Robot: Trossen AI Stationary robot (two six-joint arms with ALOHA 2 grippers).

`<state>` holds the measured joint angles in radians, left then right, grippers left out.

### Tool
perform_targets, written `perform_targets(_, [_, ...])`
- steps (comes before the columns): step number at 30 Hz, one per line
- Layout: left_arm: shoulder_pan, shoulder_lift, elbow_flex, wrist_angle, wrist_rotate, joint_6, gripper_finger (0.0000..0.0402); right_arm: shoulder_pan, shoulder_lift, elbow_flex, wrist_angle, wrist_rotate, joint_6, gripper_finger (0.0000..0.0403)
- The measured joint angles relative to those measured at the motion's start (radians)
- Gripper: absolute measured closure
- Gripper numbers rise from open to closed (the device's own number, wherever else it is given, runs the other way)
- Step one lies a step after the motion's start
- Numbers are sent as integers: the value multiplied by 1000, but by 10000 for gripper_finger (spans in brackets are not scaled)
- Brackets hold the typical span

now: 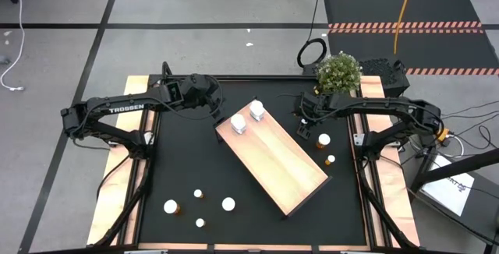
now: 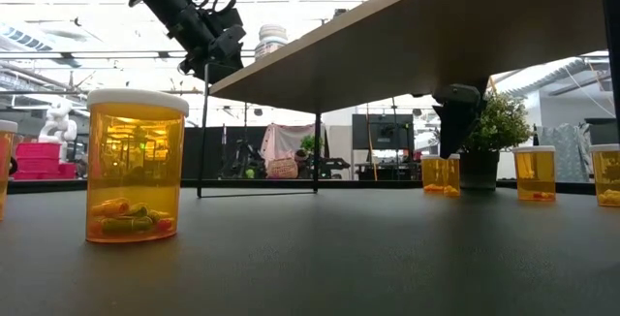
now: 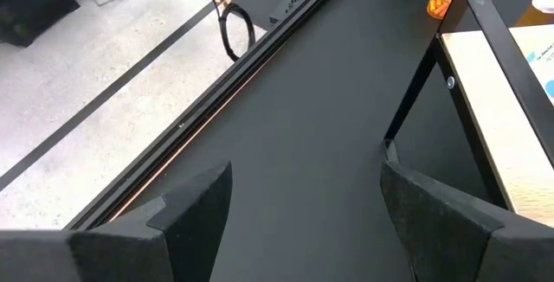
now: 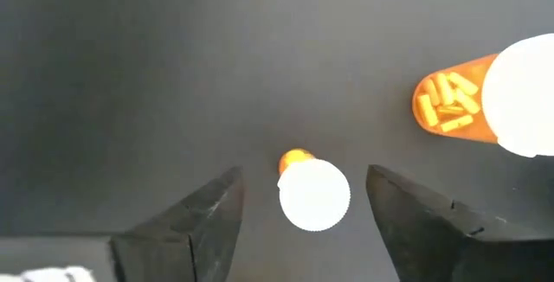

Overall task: Pick and place medicine bottles onto shelf by color
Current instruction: Put the small orange pill bottle on the shelf

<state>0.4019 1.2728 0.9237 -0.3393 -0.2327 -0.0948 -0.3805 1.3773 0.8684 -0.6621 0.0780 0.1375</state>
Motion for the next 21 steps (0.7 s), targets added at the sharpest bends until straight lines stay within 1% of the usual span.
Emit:
perform_targets(5, [-6, 0, 0, 0, -1, 7, 105, 0, 0, 0, 2, 3, -11, 178])
perform_targets(21, [-18, 0, 0, 0, -1, 15, 105, -41, 15, -1, 14, 1, -26, 179])
